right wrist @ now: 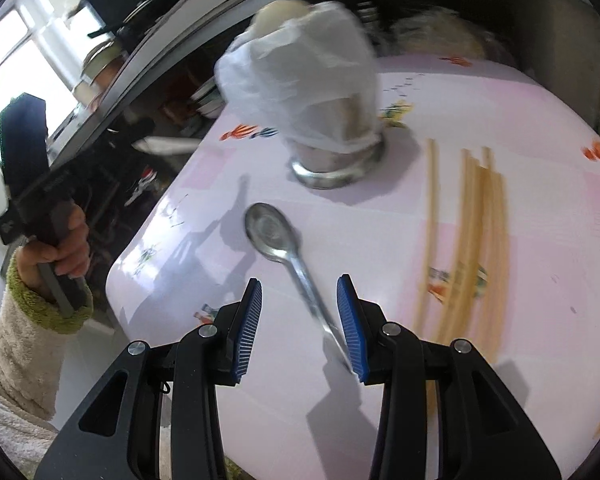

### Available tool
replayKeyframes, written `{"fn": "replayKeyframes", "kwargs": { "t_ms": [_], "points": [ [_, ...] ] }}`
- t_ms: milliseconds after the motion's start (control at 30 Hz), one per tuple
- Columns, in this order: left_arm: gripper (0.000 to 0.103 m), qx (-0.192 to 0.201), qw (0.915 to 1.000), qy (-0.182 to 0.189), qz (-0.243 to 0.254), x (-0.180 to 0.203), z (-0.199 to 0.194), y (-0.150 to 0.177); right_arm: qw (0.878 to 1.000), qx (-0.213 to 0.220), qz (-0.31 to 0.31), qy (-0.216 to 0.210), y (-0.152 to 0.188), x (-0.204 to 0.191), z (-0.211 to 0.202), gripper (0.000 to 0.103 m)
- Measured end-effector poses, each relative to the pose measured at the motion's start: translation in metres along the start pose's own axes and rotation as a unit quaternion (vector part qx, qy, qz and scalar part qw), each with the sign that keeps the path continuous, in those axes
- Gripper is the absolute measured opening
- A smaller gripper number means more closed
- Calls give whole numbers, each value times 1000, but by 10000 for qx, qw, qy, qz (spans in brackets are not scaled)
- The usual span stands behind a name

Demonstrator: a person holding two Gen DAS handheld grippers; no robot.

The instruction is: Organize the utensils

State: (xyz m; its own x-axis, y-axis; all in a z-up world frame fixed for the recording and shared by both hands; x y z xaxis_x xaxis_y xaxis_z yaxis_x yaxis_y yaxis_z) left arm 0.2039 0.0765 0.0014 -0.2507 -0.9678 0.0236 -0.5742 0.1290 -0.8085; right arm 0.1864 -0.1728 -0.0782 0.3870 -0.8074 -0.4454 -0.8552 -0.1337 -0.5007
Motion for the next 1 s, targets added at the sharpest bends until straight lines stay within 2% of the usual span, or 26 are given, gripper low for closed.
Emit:
{"fn": "replayKeyframes", "kwargs": {
  "t_ms": [33,67,100,167,367,533,767,900,1000],
  "points": [
    [64,70,10000,-48,-39,-3,-7,-1,9999,-44,-124,-40,-3,-7,6,39],
    [64,139,9998,-86,-87,-5,-15,-2,9996,-84,-242,-74,-5,-14,12,44],
    [64,183,9997,-90,-121,-7,-19,-1,9990,-130,-411,-110,-8,-23,18,55],
    [63,271,9994,-109,-191,-12,-31,-3,9973,-119,-723,-85,-13,-36,27,62],
    [63,444,9979,-194,-418,-31,-47,0,9881,-272,-1489,289,-27,-61,64,65],
    [63,493,9971,-209,-535,-41,-48,4,9777,-612,-1920,589,-33,-66,97,65],
    [63,493,9966,-180,-629,-49,-47,9,9679,-1020,-2160,785,-37,-63,126,65],
    [60,509,9964,-176,-648,-51,-47,11,9673,-1071,-2147,824,-38,-60,129,65],
    [59,533,9959,-166,-715,-54,-46,11,9631,-1071,-2296,908,-34,-63,129,60]
  ]
}}
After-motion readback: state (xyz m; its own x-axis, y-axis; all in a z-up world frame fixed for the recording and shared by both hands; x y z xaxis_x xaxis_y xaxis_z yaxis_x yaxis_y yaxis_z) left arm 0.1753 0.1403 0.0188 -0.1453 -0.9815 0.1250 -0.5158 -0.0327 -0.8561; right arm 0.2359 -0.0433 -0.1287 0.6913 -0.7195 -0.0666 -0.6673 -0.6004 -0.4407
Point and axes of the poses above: each gripper's, at about its wrist camera, not at the fingertips, and z roughly the way its jaws point, x to its right, y to its underside, the point moved 2 cm from there along z, roughly the way its jaws point, and after that the axes turned 4 degrees about z, right-handed, at the moved point
